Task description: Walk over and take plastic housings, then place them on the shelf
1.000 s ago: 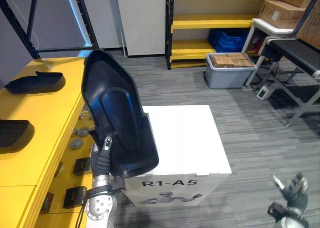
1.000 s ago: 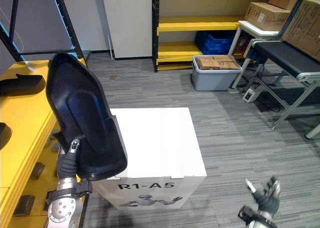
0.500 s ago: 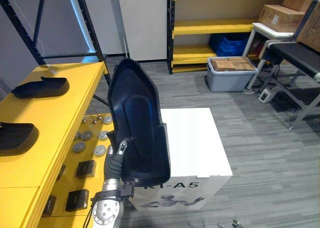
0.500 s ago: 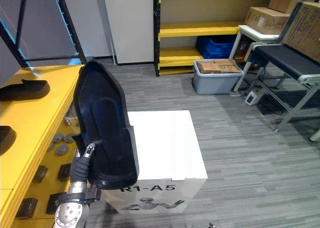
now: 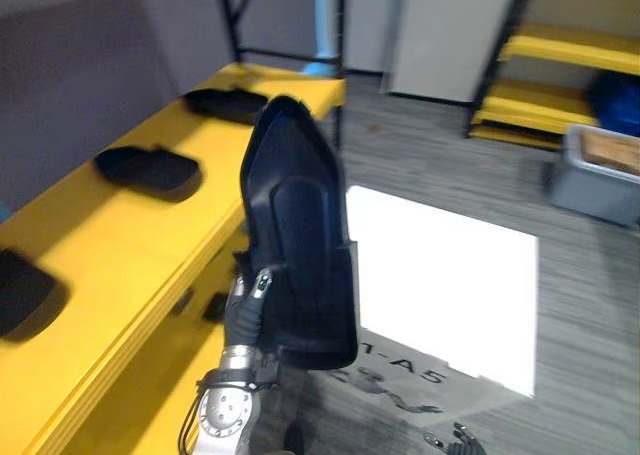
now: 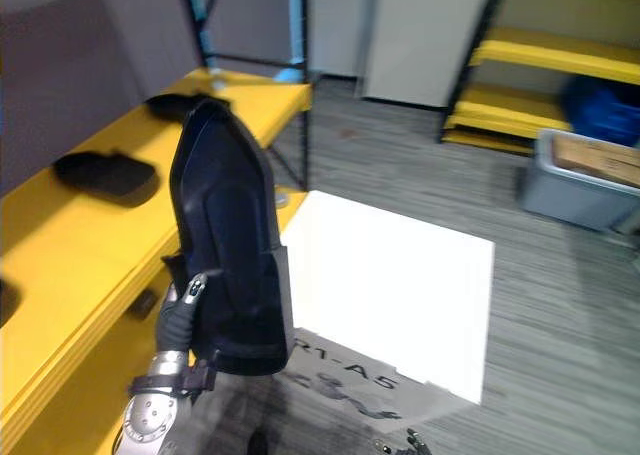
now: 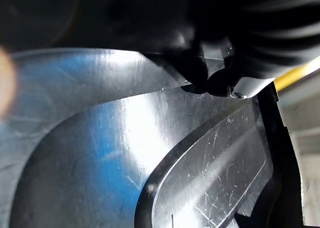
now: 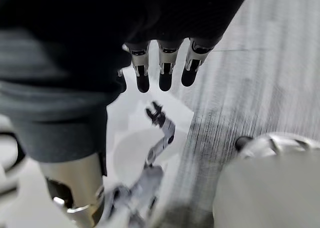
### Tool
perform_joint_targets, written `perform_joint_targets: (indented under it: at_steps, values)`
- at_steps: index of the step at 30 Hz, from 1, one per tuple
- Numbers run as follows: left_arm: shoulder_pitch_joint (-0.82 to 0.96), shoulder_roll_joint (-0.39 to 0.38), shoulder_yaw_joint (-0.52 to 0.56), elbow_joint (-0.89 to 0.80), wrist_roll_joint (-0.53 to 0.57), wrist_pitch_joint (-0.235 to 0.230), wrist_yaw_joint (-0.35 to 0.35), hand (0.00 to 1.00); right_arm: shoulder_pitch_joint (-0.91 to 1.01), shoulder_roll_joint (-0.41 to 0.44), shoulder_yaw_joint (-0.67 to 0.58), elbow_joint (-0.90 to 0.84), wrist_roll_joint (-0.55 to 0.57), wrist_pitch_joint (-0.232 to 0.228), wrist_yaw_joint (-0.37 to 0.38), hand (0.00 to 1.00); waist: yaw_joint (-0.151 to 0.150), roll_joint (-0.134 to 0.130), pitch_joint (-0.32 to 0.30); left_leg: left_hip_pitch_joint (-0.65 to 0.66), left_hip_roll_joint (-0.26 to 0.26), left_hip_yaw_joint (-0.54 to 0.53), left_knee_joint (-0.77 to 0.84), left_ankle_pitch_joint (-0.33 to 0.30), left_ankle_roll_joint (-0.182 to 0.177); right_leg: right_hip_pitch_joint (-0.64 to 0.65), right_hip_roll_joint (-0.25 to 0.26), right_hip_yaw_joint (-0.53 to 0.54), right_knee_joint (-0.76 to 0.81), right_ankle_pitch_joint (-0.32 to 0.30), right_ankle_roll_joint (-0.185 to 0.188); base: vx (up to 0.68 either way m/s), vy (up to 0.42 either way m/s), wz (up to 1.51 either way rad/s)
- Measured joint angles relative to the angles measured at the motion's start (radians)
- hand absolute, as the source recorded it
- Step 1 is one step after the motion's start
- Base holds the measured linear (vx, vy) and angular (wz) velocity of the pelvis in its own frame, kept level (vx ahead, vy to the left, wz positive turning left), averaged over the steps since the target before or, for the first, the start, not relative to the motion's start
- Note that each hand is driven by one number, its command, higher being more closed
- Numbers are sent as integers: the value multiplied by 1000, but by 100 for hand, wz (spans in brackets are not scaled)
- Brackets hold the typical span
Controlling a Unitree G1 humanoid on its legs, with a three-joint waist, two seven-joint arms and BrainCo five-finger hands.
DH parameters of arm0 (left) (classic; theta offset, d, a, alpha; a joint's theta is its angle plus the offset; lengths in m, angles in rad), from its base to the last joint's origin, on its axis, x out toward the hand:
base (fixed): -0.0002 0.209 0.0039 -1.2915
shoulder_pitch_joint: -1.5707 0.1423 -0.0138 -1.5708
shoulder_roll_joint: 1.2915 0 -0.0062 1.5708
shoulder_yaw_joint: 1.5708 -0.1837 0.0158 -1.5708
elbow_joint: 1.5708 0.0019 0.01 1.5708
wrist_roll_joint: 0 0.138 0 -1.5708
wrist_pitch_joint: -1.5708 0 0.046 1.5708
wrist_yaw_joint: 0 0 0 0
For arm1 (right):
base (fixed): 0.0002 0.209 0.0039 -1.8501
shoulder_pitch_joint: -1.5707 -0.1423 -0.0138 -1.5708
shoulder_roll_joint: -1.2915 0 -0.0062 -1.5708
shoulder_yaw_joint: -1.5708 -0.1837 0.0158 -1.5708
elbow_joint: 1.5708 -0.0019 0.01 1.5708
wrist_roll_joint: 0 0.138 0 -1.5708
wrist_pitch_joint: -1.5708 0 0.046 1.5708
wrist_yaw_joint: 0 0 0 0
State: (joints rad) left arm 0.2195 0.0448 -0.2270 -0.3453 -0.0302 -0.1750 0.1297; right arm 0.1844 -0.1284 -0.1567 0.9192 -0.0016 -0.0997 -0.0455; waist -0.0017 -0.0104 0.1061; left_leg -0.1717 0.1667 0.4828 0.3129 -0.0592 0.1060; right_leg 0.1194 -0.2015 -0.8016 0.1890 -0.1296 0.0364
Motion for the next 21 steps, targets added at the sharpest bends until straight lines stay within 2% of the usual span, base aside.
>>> perform_joint_targets:
  at_steps: [1, 3, 4, 8, 10, 11, 12, 13, 14, 15, 16, 17, 18, 19, 20, 21]
  values:
    - [-13, -1, -16, 0, -7, -1, 1, 100, 0, -3, 1, -1, 0, 0, -3, 0, -5, 8, -3, 5, 15, 40, 18, 14, 10, 14, 2, -23, 11, -5, 7, 125, 93, 173]
    - [-67, 8, -59, 1, -26, -7, 5, 100, -12, 0, 0, -3, 0, 0, -14, 0, -18, 9, -1, 13, -19, 55, -17, 8, 6, 41, -18, -68, 31, -16, 21, 124, 135, 137]
    - [-104, 11, -86, 5, -30, -15, 17, 100, -31, 11, -1, -4, 0, 0, -16, 0, -18, 2, 3, 13, -71, 15, -81, 5, -13, 50, -41, -108, 35, -27, 45, 82, 172, 109]
    - [-118, 9, -113, 20, -58, -14, 30, 100, -56, 41, 1, -3, 0, 1, -16, 0, -3, 4, 10, -2, -134, -45, -73, -27, 4, 75, -95, -170, 80, -30, 42, 38, 200, 72]
    - [-120, 7, -113, 38, -66, -14, 35, 100, -62, 44, 3, -5, -14, 9, -16, 0, -1, -2, 15, 3, -170, -50, -44, -74, 21, 80, -171, -165, 181, -29, 46, 46, 212, 33]
    - [-123, 8, -113, 47, -66, -12, 36, 100, -61, 44, 3, -5, -18, 12, -16, 0, -5, -5, 17, 11, -183, -60, -40, -77, 26, 78, -200, -152, 232, -26, 39, 93, 327, 53]
    - [-130, 9, -119, 61, -64, -3, 35, 100, -59, 45, 4, -6, -20, 16, -15, 0, -13, 1, 21, 35, -210, -99, -41, -86, 41, 51, -253, -68, 364, -5, -38, 101, 287, 63]
    - [-130, 11, -123, 62, -63, -1, 34, 100, -50, 48, 2, -6, -18, 18, -13, 0, -22, 5, 23, 45, -217, -119, -43, -88, 44, 16, -263, 4, 431, 10, -74, 124, 241, 91]
    - [-130, 17, -124, 62, -63, -2, 37, 100, -51, 46, 0, -15, -17, 18, -15, 0, -34, 6, 29, 58, -228, -160, -64, -83, 44, -64, -216, 179, 511, -41, -40, 127, 168, 100]
    - [-132, 17, -121, 65, -64, -2, 41, 100, -48, 45, 3, -30, -17, 18, -15, 0, -35, 13, 34, 82, -242, -207, -118, -59, 46, -125, -132, 309, 533, -91, -20, 129, 139, 102]
    - [-132, 17, -118, 70, -64, -2, 42, 100, -48, 45, 2, -31, -17, 18, -16, 0, -35, 15, 35, 102, -254, -232, -157, -46, 24, -150, -91, 358, 528, -107, -19, 216, 121, 140]
    - [-144, 20, -105, 94, -64, -7, 43, 100, -34, 52, 7, -42, -17, 16, -16, 0, -47, -16, 38, 125, -248, -200, -147, -117, 5, -203, -11, 459, 449, -142, -3, 224, 51, 121]
    - [-157, 21, -105, 99, -64, -10, 45, 100, -24, 52, 16, -60, -16, 15, -16, 0, -48, -4, 40, 119, -212, -194, -103, -119, 38, -215, 4, 482, 427, -153, 6, 258, -47, 117]
    - [-166, 23, -105, 103, -65, -12, 46, 100, -22, 41, 16, -69, -16, 14, -16, 0, -49, -4, 46, 114, -213, -178, -89, -111, 39, -216, 10, 490, 417, -159, 16, 207, -123, 98]
    - [-178, 24, -104, 132, -65, -9, 54, 100, -17, 41, 24, -73, -16, 15, -15, 0, -56, -20, 53, 131, -256, -234, -63, -115, 42, -250, 31, 630, 370, -172, 33, 236, -119, 115]
    - [-174, 23, -106, 138, -65, -9, 59, 100, -15, 44, 31, -79, -14, 14, -17, 0, -65, -14, 53, 133, -266, -265, -60, -115, 42, -270, 59, 698, 353, -172, 33, 214, -51, 137]
